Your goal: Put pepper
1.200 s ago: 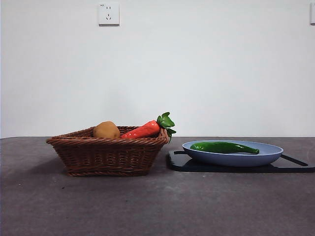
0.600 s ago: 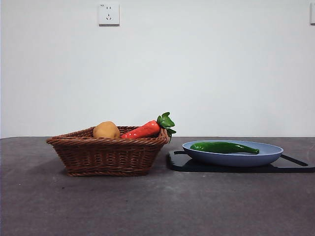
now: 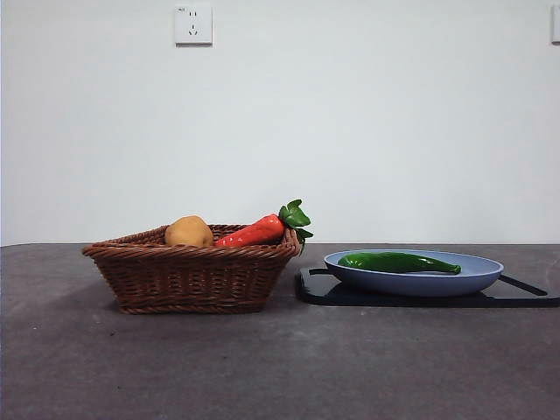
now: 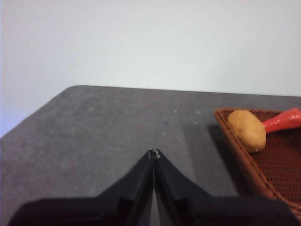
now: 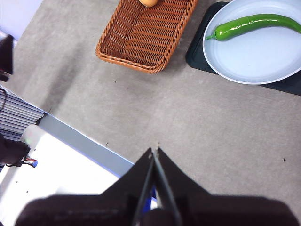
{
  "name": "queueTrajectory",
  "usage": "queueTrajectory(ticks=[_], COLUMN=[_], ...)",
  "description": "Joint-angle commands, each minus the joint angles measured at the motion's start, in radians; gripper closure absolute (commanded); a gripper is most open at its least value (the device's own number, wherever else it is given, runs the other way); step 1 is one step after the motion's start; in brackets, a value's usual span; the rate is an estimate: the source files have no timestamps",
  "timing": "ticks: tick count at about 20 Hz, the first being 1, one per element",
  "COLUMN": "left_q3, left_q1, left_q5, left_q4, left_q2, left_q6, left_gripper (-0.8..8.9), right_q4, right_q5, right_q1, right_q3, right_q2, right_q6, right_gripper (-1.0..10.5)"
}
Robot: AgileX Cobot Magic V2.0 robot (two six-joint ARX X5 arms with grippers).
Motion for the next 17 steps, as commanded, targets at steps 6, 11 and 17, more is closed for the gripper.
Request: queueTrajectory(ticks=[6, 11, 17], left_q3=[-0.042, -0.042, -0.042], left_q1=[0.003, 0.003, 0.003], left_q5=[0.001, 0.004, 0.002], left_q4=[-0.058, -0.159, -0.138], left_q2=[-0.044, -0.044, -0.042], left_q6=[-0.032, -0.032, -0.032], left_gripper=[8.05, 8.05, 8.05], right_q4=[0.005, 0.005, 0.005], right_q5=[0.003, 0.003, 0.003], right_q1=[0.005, 0.005, 0.005], right_q3=[0.019, 0.019, 0.019], right_q2=[0.005, 0.006, 0.006], right_q6=[-0.002, -0.002, -0.002], right_gripper=[9.4, 9.4, 9.4])
